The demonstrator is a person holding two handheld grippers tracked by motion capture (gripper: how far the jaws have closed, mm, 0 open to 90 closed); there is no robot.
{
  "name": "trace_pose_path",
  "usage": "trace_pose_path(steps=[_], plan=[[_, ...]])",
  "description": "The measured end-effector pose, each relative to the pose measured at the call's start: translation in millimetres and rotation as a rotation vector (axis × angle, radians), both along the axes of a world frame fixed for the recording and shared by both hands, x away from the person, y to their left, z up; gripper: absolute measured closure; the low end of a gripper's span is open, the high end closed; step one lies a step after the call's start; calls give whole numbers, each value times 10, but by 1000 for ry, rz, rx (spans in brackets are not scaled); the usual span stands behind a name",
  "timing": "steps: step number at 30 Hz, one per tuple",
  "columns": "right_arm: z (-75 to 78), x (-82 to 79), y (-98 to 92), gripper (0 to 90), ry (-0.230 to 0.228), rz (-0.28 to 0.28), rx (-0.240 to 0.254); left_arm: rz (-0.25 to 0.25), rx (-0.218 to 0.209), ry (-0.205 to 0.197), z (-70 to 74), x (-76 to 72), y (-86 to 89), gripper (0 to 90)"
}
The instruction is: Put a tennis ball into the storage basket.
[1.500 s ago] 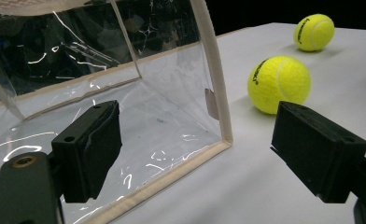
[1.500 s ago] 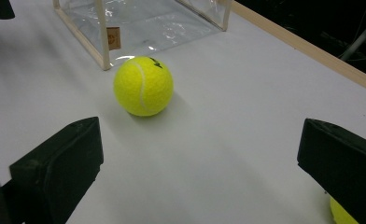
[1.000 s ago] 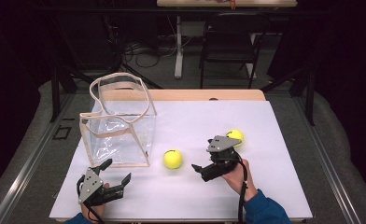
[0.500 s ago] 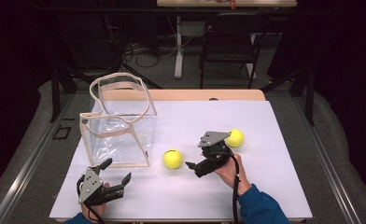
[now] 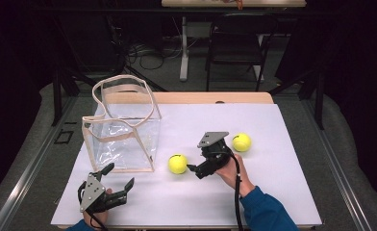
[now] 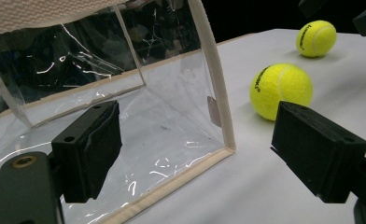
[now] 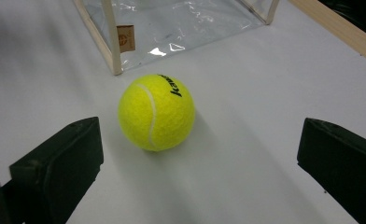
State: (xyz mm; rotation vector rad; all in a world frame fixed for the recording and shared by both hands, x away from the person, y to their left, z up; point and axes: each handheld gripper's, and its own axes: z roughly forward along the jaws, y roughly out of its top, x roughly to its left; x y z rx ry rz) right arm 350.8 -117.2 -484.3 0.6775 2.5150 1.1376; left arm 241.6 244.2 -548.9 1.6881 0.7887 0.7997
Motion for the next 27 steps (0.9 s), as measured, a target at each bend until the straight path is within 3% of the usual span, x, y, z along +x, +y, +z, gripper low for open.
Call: trace_pose_path(steps=[27], plan=[[-142,167,229,0,60,36,-23,-21,8,13,-9,39,-20,158]])
